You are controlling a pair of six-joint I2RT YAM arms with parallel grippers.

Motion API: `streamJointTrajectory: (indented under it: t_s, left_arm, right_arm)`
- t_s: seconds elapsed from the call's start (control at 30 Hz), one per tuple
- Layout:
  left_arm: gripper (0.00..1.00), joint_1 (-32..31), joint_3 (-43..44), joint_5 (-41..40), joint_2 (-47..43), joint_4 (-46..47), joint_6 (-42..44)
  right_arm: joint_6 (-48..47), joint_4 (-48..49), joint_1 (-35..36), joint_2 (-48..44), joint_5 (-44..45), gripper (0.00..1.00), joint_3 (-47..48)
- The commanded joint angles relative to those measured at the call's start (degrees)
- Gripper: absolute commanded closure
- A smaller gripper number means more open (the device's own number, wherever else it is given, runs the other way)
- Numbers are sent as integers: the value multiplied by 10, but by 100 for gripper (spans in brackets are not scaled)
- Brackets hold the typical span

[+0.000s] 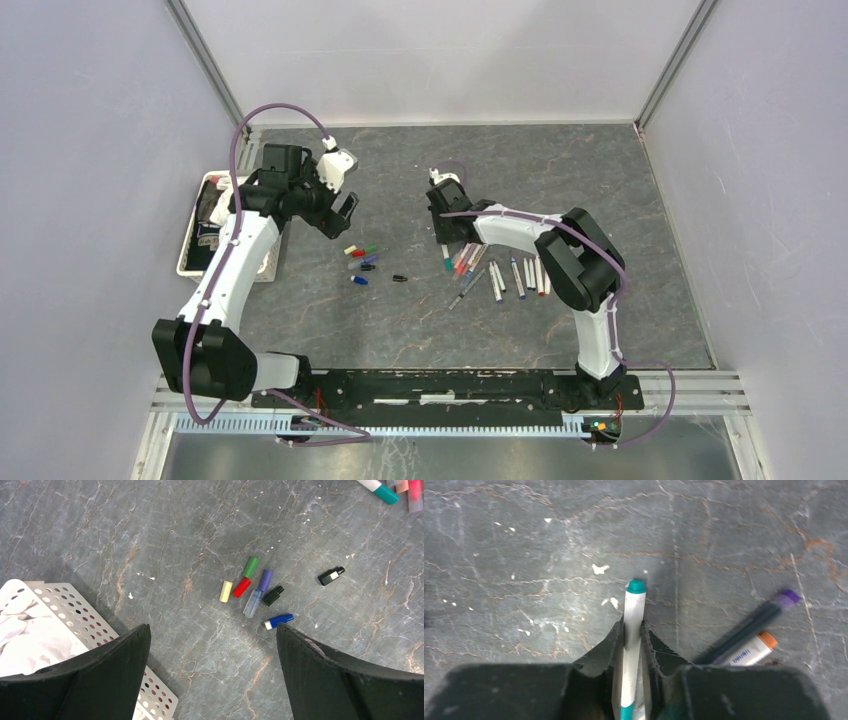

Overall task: Open the pen caps
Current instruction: Pick up the pen from the center of the board.

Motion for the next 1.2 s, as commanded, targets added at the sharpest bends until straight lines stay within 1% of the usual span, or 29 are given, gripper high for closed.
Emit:
streamJointTrajectory:
  t_s: [0.0, 0.13, 0.33, 0.43, 0.57, 0.63, 0.73, 0.83, 1.0, 1.17]
  left_arm:
    - [0, 0, 7, 28, -10, -5, -24]
    - [0, 0, 15, 38, -4, -5, -51]
    - [0, 0, 23, 58, -11, -7, -76]
    - [0, 0, 27, 96, -18, -16, -78]
    - [0, 0, 16, 185, -25, -23, -102]
    - [0, -3, 3, 224, -28, -15, -128]
    - [0, -12, -26, 259, -39, 16, -160]
    - [0, -21, -48, 295, -49, 37, -186]
    - [0, -46, -50, 351, -63, 51, -219]
    - [1, -66, -46, 355, -64, 53, -221]
  right_arm:
    - [30, -17, 20, 46, -19, 85, 39]
    - [62, 26, 22, 37, -68, 100, 40]
    - [98, 109, 21, -36, -120, 100, 44]
    - [127, 186, 22, -97, -131, 100, 5]
    - [189, 340, 25, -185, -114, 100, -102]
    - [218, 380, 33, -218, -74, 100, -138]
    - [240, 441, 56, -263, -19, 100, -184]
    - [244, 456, 77, -283, 12, 100, -181]
    - [247, 481, 108, -290, 45, 100, -168]
    - [251, 489, 126, -283, 51, 100, -151]
